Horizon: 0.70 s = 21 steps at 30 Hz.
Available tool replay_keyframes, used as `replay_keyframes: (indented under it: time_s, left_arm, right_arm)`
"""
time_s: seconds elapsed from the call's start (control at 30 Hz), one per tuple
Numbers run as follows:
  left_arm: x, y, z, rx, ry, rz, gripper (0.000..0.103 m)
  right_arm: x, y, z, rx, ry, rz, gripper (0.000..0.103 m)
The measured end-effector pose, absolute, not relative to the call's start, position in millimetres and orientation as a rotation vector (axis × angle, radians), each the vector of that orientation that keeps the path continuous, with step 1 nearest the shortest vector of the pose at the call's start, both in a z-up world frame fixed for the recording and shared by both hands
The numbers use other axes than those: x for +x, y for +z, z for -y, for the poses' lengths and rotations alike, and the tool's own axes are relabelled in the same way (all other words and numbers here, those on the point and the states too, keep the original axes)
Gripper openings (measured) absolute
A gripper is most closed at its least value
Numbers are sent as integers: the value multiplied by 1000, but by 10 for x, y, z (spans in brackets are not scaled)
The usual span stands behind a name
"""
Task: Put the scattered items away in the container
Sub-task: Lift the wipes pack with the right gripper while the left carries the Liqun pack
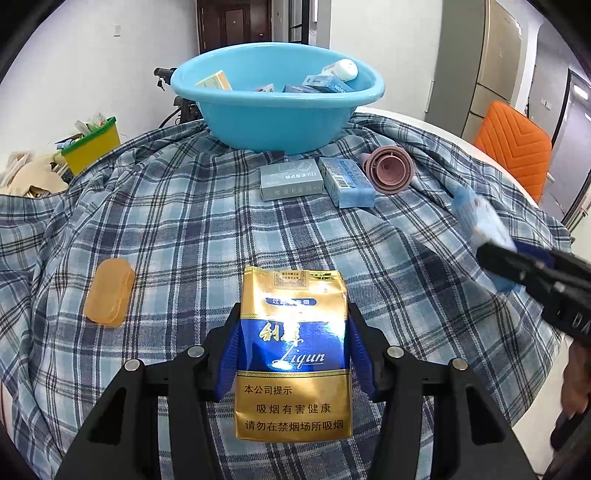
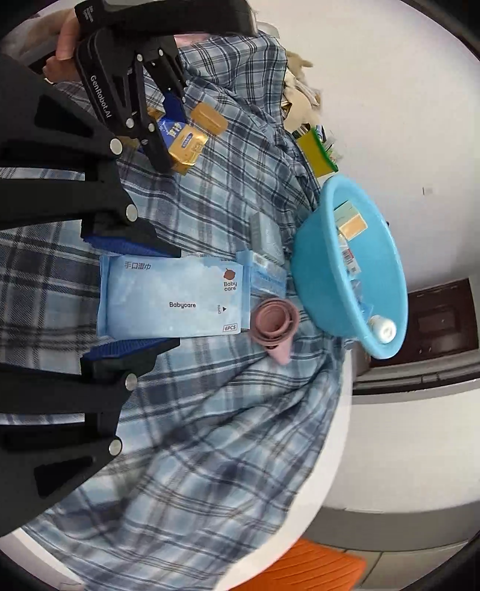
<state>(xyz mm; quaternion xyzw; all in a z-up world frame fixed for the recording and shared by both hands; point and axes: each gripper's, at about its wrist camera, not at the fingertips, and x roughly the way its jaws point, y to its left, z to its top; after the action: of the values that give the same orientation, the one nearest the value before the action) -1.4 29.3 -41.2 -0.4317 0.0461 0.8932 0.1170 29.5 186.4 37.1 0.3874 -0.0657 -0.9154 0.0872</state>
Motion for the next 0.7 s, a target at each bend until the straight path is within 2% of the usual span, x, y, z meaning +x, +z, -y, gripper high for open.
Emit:
replay_keyframes:
  time_s: [0.37, 0.57, 0.7]
  left_arm:
    - [13, -378, -304, -1250, 2637, -137, 54]
    - [17, -26, -323, -1087, 2712, -154, 54]
    - [65, 398, -303, -875, 2798, -134, 54]
  right_arm:
    - [315, 329, -1892, 1151, -2784, 140, 38]
    - [427, 739, -1823, 907, -2883, 23, 38]
    - [535, 1068, -1810, 712, -2929, 6, 38]
